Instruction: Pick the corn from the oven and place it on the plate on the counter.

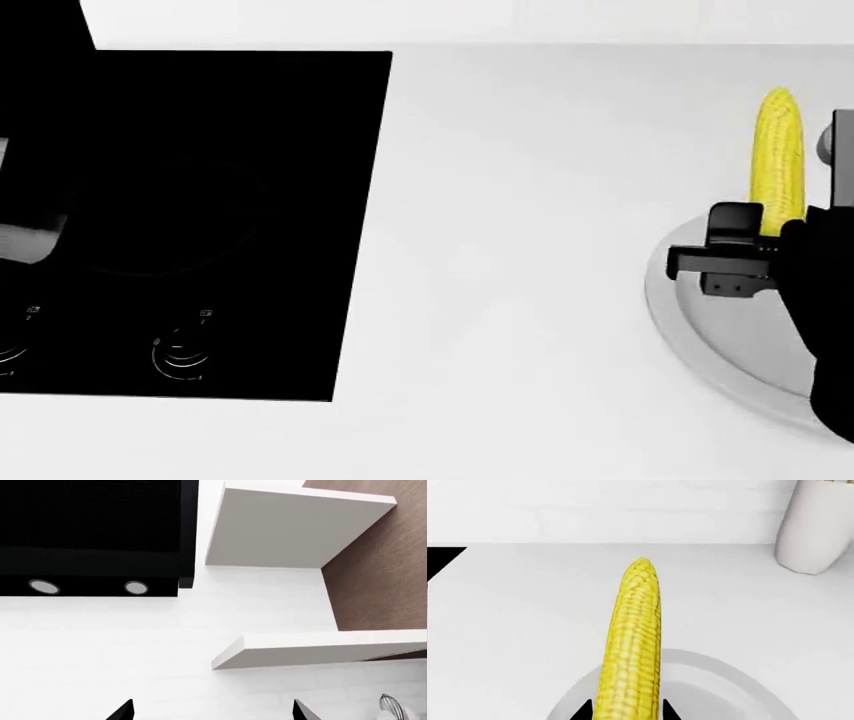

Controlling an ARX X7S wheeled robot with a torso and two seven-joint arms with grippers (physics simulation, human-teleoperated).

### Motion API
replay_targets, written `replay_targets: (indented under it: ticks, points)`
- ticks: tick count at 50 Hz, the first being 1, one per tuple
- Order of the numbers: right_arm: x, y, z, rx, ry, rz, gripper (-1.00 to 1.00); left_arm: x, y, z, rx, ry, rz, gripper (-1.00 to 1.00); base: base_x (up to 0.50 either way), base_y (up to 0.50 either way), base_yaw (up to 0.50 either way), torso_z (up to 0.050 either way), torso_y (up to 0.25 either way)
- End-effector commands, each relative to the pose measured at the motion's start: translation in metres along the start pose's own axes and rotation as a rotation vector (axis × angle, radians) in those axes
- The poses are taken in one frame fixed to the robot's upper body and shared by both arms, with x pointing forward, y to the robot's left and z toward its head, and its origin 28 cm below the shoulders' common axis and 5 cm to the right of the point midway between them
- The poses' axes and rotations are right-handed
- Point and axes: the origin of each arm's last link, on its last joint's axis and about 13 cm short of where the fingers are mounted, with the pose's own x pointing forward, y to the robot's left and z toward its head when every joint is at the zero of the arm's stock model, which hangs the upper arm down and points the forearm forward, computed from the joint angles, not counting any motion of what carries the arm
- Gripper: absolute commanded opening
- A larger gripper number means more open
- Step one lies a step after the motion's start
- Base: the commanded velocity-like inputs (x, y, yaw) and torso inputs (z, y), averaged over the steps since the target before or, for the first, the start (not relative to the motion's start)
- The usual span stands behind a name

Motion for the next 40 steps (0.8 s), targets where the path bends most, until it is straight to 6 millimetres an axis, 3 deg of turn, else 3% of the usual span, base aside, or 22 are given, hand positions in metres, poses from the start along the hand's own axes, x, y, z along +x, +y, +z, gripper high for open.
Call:
replay_targets:
  ticks: [1, 13, 40]
  points:
    - [-0.002, -0.022, -0.012, -0.113, 0.064, -0.053, -1.00, 0.000, 0.000, -0.002, 0.003, 0.006, 0.002, 1.00, 0.00, 0.00, 0.00, 0.000, 0.000]
    - [-0.011, -0.036, -0.017, -0.194, 0.120, -0.090, -1.00, -0.005, 0.001, -0.005, -0.014, 0.006, 0.016, 1.00, 0.00, 0.00, 0.00, 0.000, 0.000]
    - [-0.010, -0.034, -0.027, -0.204, 0.142, -0.065, -1.00, -0.002, 0.000, -0.006, -0.007, 0.006, 0.010, 1.00, 0.00, 0.00, 0.00, 0.000, 0.000]
